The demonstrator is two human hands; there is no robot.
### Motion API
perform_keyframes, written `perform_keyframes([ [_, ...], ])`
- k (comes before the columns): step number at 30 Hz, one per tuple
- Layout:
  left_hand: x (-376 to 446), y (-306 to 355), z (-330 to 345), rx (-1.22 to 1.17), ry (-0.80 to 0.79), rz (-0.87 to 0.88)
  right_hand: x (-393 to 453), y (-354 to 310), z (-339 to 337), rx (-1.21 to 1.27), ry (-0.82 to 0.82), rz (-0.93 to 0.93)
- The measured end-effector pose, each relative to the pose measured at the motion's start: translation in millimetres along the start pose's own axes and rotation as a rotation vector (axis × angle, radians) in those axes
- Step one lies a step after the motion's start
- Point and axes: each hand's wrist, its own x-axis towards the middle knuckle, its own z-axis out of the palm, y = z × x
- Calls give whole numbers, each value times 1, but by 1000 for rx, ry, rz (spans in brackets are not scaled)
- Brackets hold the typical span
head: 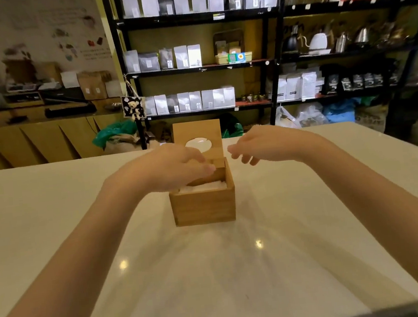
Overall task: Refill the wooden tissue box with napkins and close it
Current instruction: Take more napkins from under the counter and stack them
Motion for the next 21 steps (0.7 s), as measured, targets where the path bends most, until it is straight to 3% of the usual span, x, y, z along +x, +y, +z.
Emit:
perform_keyframes([
  [5,-50,36,33,-27,278,133,-65,21,12,87,241,-239],
  [11,-83,73,103,-38,661,216,-139,60,55,27,547,-327],
  [16,-109,90,174,-156,660,214,-189,99,109,-51,781,-354],
  [21,-143,94,245,-183,522,283,-229,136,175,-106,796,-320],
])
